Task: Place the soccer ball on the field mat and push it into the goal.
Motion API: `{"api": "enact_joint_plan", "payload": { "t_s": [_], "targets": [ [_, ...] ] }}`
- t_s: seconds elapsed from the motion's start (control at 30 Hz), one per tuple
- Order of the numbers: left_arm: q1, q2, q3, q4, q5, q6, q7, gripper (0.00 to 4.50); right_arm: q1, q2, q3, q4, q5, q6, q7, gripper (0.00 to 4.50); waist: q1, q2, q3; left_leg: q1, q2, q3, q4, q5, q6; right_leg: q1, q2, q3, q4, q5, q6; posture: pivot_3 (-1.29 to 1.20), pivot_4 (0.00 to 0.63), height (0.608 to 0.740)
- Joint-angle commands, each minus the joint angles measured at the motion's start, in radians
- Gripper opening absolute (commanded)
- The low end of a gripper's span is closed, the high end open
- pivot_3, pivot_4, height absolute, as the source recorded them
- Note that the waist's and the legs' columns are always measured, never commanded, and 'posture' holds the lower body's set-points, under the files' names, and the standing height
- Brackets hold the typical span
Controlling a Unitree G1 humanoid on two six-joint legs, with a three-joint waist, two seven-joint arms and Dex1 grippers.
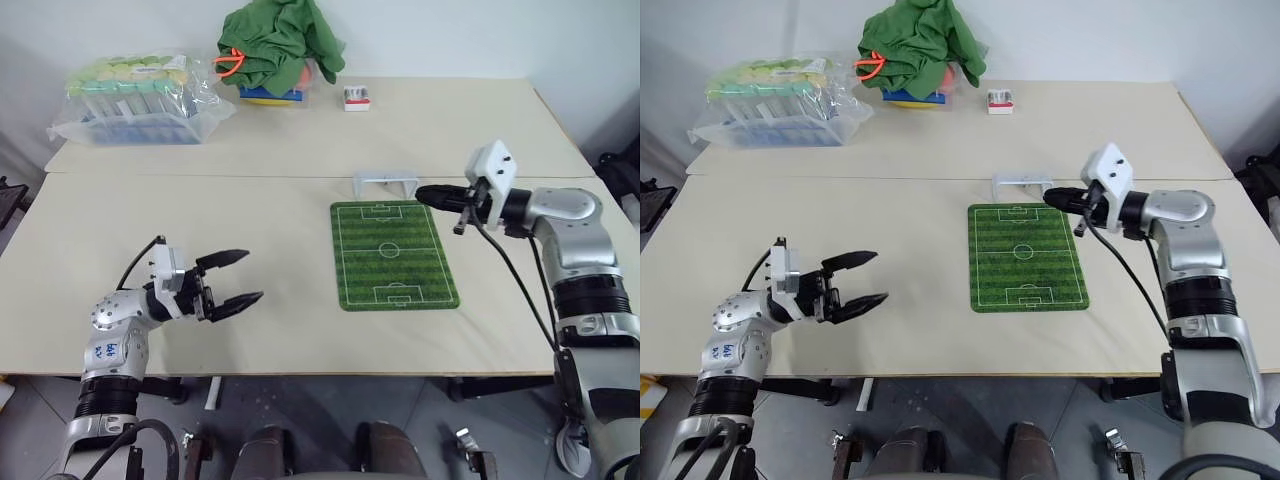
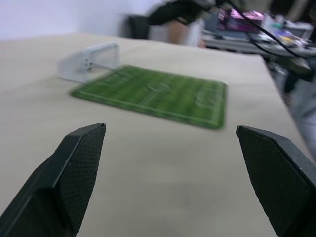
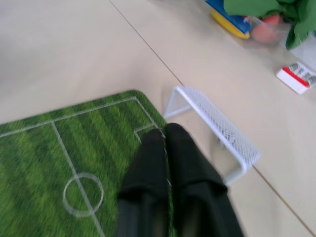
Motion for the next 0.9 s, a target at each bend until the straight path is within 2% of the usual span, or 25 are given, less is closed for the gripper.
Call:
{"api": "enact_joint_plan", "payload": {
  "t_s": [0.03, 0.17, 0.33, 0.6, 0.9],
  "targets": [
    [0.011, 0.004, 0.049, -0.031, -0.038, 0.009, 0.039, 4.50, 0.090, -0.081, -0.071, -0.008, 0.051, -0.006, 0.085, 1.51, 0.000, 0.000, 0.000, 0.000, -0.001, 0.000, 0.000, 0.000, 0.000, 0.000, 0.000, 0.000, 0.000, 0.000, 0.000, 0.00, 0.150, 0.740],
    [0.037, 0.036, 0.084, -0.048, -0.041, 0.046, 0.070, 4.50, 0.194, -0.149, -0.116, 0.024, 0.092, -0.025, 0.197, 2.82, -0.002, 0.000, 0.000, 0.000, 0.000, 0.001, 0.000, 0.000, 0.000, 0.000, 0.000, 0.000, -0.001, 0.000, 0.000, 0.00, 0.150, 0.740],
    [0.093, 0.094, 0.128, -0.057, -0.037, 0.046, 0.063, 4.50, 0.241, -0.212, -0.164, 0.164, 0.088, -0.087, 0.240, 4.39, -0.006, 0.000, 0.000, 0.002, 0.001, 0.004, 0.000, 0.000, 0.000, 0.000, 0.000, 0.002, -0.001, 0.000, 0.000, 0.00, 0.150, 0.740],
    [0.152, 0.172, 0.176, -0.029, -0.054, 0.088, 0.024, 4.50, 0.252, -0.248, -0.215, 0.341, 0.084, -0.193, 0.277, 4.45, -0.002, 0.000, 0.000, 0.002, 0.001, 0.004, 0.000, 0.000, 0.000, 0.000, 0.000, 0.002, -0.001, 0.000, 0.000, 0.00, 0.150, 0.740],
    [0.175, 0.165, 0.187, -0.061, -0.066, 0.111, 0.036, 4.50, 0.317, -0.241, -0.240, 0.322, 0.099, -0.193, 0.263, 4.45, -0.002, 0.000, 0.000, 0.002, 0.005, 0.004, 0.000, 0.000, 0.000, 0.000, 0.000, 0.002, -0.001, 0.000, 0.000, 0.00, 0.150, 0.740]
  ]
}}
